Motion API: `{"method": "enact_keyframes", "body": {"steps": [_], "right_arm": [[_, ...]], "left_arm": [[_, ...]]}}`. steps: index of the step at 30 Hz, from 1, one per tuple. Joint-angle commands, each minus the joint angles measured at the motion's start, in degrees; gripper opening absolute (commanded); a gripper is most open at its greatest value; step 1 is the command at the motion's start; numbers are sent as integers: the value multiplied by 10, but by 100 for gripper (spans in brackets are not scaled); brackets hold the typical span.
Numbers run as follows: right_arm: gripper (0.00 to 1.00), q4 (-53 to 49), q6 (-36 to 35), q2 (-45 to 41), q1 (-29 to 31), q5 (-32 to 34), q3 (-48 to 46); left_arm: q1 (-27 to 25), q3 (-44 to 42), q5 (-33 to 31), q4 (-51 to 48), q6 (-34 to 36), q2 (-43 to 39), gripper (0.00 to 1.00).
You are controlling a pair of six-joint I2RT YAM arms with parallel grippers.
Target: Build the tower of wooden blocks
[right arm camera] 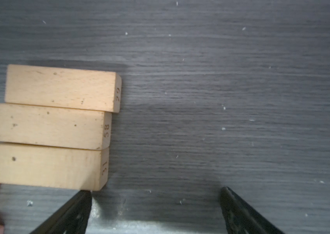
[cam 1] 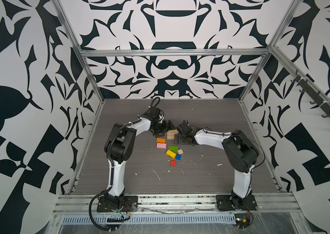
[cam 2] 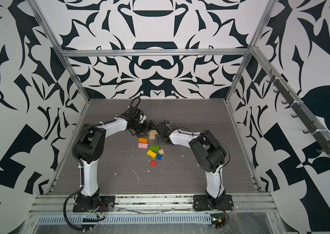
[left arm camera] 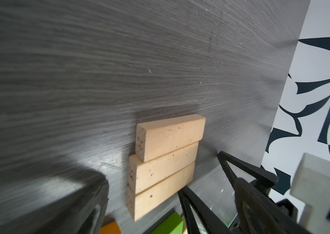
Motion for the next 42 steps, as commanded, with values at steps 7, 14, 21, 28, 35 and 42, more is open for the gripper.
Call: {"method": "enact_keyframes", "body": {"steps": [7, 14, 21, 28, 35, 42], "right_arm": [[100, 11, 11, -37, 2, 1, -9], [100, 9, -5, -79, -13, 1, -19], [100, 13, -23, -76, -59, -38, -6], [100, -10, -44, -21, -100, -60, 47], [100, -1, -62, 31, -107, -65, 91], [100, -7, -69, 66, -107, -65, 125]], "left_arm": [[1, 11, 18, 4, -19, 10, 100], [3, 22, 3, 4, -23, 2, 100], [7, 28, -13, -1, -21, -3, 100], [13, 24, -8, 15, -24, -6, 99], [20, 13, 0, 24, -25, -7, 99], [27, 3, 5, 38, -31, -4, 100]]}}
